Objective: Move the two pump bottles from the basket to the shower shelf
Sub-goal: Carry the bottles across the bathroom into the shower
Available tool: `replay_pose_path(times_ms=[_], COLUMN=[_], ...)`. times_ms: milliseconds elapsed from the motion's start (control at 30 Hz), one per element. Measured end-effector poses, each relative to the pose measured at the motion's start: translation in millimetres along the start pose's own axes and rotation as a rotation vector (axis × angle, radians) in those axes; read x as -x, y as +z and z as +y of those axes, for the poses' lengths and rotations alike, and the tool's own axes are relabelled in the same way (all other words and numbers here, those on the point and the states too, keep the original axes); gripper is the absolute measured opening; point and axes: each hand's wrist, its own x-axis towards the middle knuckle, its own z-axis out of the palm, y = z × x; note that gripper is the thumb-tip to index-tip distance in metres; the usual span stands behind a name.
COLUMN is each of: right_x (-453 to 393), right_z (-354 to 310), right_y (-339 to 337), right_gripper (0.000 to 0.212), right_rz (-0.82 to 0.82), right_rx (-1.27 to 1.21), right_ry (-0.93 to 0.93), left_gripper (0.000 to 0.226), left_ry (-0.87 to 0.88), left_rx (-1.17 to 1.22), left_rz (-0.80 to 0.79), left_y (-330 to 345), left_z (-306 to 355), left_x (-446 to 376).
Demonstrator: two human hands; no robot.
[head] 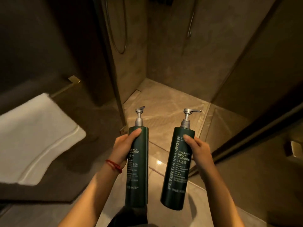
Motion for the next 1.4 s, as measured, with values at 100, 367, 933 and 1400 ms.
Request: replay_pose_path(times_ms=[100,367,933,1400], right_x=[-58.7,-184.0,-516.1,-736.4], right_z=[-12.8,-50.3,-155.1,-249.1], right_y=[4.6,-13.0,-51.8,33.7], right_gripper=[0.016,0.017,0.016,0.016], right_rz=[0.079,0.257,0.097,-0.171], right_rx=[-0.023,-0.07,-0.007,0.055], right_ry=[0.019,0.036,-0.066,-0.226], left_gripper=[0.041,0.042,0.045,0.024], left_ry=[-0.015,-0.021,0.052,0.27], left_rx=[-0.082,-0.165,-0.002,0.082], left_rz=[-0.074,-0.215,-0.09,0.188], left_y=[16.1,77.9,198.6,176.0], left_z=[34.5,114.1,249.4,383.6], left_x=[-70.9,-208.5,-454.9,-584.0])
